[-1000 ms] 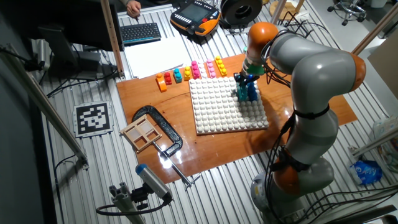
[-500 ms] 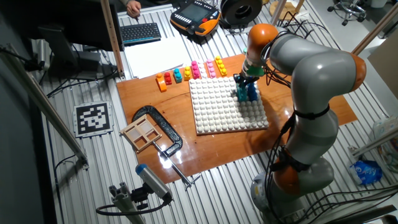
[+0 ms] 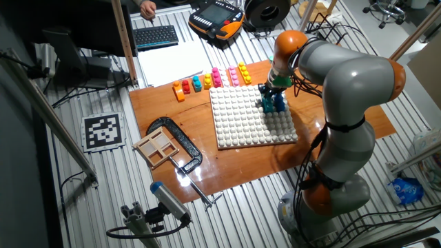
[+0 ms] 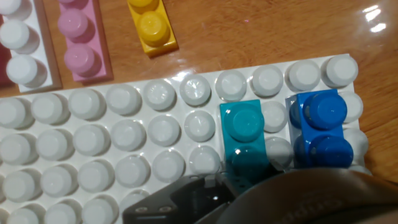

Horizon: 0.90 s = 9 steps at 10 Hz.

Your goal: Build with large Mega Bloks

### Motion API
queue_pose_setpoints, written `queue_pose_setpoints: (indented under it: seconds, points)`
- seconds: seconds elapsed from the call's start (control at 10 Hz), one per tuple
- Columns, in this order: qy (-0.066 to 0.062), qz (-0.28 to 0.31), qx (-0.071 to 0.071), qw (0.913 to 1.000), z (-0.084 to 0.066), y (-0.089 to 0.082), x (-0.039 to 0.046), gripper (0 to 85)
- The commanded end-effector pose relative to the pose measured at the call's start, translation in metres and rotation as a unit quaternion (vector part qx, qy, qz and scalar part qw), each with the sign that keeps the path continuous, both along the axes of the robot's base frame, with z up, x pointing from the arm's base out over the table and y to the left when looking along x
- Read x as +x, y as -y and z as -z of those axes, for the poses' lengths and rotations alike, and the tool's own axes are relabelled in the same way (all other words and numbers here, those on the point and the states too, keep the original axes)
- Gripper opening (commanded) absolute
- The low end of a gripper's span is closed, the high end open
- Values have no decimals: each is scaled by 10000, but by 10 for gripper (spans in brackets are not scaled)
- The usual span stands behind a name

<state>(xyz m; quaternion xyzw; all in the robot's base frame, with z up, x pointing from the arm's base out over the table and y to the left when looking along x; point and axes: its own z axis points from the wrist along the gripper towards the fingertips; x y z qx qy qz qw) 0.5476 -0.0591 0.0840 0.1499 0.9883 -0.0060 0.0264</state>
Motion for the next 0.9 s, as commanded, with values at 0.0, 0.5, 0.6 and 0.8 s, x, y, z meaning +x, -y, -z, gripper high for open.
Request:
queue_pose_setpoints:
  seconds: [0.0, 0.5, 0.6, 0.8]
  points:
    - [11, 0, 8, 10000, 24, -1, 3, 0]
    - [49, -24, 38, 10000, 85, 6, 36, 0]
    - [56, -24, 30, 10000, 90, 4, 38, 0]
    - [64, 38, 125, 9999, 90, 5, 40, 0]
